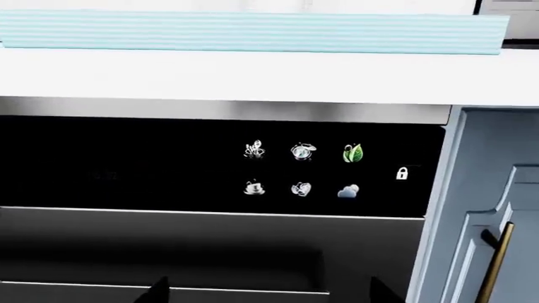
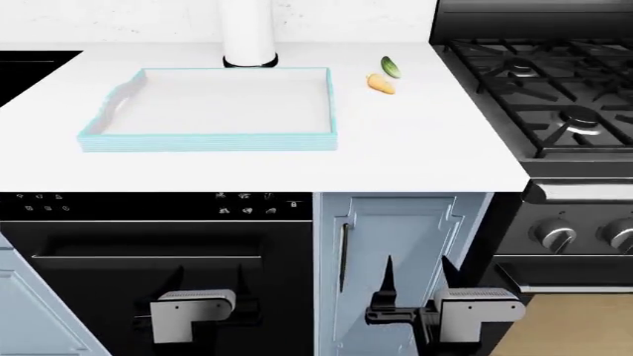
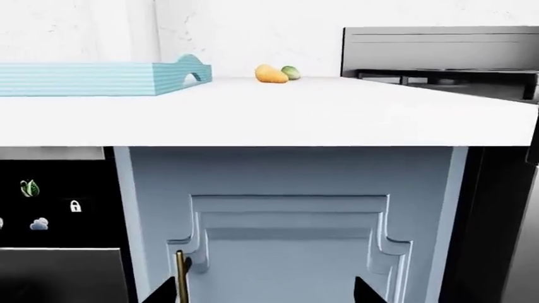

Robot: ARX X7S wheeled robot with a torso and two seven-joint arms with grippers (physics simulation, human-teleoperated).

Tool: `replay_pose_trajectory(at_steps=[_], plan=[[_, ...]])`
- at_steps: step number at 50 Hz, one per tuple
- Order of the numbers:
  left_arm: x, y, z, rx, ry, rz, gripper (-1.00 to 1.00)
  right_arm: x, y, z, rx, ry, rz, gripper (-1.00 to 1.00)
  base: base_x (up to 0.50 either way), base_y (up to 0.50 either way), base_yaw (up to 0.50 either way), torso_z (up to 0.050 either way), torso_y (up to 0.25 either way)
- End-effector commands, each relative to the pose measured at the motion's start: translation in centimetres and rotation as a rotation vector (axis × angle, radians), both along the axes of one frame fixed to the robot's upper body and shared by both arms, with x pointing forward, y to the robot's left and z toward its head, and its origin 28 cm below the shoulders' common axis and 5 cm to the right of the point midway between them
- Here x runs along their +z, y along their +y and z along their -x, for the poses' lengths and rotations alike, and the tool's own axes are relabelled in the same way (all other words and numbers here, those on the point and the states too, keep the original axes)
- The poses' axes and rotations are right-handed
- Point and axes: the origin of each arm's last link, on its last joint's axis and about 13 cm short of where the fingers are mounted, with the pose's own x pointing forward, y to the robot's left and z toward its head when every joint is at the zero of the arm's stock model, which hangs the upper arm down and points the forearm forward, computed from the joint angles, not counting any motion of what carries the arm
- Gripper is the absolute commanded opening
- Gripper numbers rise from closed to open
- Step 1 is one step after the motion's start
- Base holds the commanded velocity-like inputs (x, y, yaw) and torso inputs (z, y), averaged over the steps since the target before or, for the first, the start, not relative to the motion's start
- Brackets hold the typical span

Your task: Place the two vegetables and bowl onto the tray for setting up a vegetable dip station.

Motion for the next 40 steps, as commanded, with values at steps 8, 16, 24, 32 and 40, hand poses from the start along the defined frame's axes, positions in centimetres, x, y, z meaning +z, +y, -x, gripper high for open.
replay_pose_trajectory(at_steps=[8, 16, 24, 32, 40], plan=[[10.2, -0.1, 2.9, -0.066, -0.274, 0.008, 1.00, 10.4, -0.5, 2.9, -0.058, -0.292, 0.110, 1.00, 0.00, 0.00, 0.00, 0.000, 0.000], [18.9, 1.1, 4.8, -0.056, -0.429, -0.030, 1.00, 17.8, 0.0, 3.7, -0.066, -0.418, 0.201, 1.00, 0.00, 0.00, 0.00, 0.000, 0.000], [28.1, 2.7, 2.3, -0.097, -0.400, -0.099, 1.00, 28.9, -1.4, 0.4, -0.145, -0.285, 0.223, 1.00, 0.00, 0.00, 0.00, 0.000, 0.000], [34.7, 3.9, -4.8, 0.034, -0.311, -0.075, 1.00, 36.6, -1.5, -4.1, -0.220, -0.066, 0.237, 1.00, 0.00, 0.00, 0.00, 0.000, 0.000], [36.2, 3.4, -7.5, 0.038, -0.281, -0.070, 1.00, 37.1, -2.0, -8.4, -0.185, 0.027, 0.128, 1.00, 0.00, 0.00, 0.00, 0.000, 0.000]])
